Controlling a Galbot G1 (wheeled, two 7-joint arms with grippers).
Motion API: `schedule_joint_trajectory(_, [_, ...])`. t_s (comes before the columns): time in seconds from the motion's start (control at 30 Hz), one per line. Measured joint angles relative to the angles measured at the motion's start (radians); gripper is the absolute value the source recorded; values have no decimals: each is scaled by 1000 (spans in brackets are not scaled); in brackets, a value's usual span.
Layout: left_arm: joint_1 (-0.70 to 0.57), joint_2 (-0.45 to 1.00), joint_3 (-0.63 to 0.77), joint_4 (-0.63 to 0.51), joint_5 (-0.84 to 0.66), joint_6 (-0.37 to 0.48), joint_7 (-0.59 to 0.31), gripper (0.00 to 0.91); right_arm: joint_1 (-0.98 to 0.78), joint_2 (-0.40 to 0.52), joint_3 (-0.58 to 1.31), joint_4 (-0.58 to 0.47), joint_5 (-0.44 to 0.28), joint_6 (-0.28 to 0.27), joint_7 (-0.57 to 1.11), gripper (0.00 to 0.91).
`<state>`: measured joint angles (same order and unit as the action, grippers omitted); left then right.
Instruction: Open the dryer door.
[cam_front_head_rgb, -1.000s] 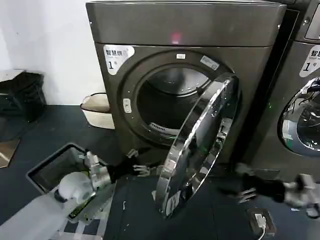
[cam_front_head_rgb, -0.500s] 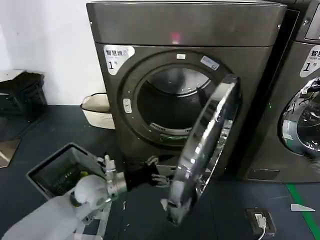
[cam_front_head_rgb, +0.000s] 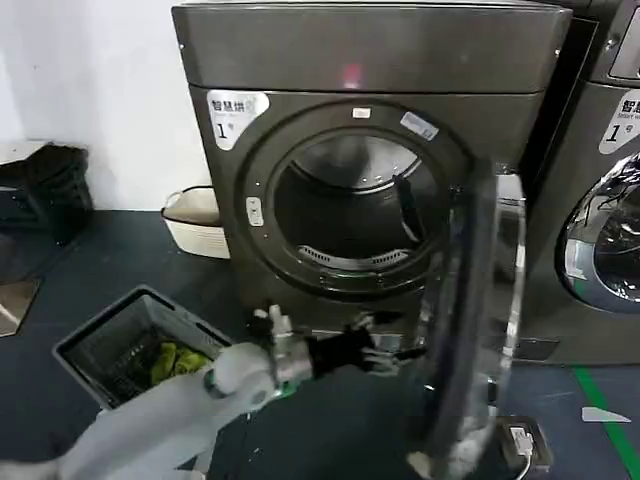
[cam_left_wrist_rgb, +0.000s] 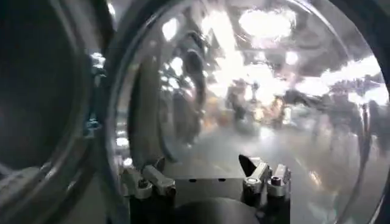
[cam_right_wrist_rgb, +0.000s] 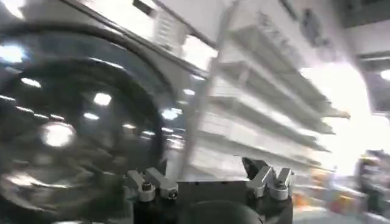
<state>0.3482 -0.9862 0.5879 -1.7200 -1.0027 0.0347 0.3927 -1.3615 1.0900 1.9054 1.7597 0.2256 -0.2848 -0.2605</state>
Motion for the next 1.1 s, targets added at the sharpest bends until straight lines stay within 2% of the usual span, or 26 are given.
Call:
schedule_joint_trajectory(0.47, [-156,-275,143,219,15,-5,-20,907,-65,17,174,44,-51,13,-99,907])
schedule_joint_trajectory(0.63, [-167,-360,134,299,86,-51,-34,907,-86,14,201,38,-48,73,-99,907])
schedule_joint_trajectory(0.93, [-188,-499,87,413,127,-79,-90,907,-77,28,181,29,-49,73,-81,907])
schedule_joint_trajectory(1.1, [-195,-518,71,434,134,-97,-114,907,-80,26,189,26,-49,72,-78,907])
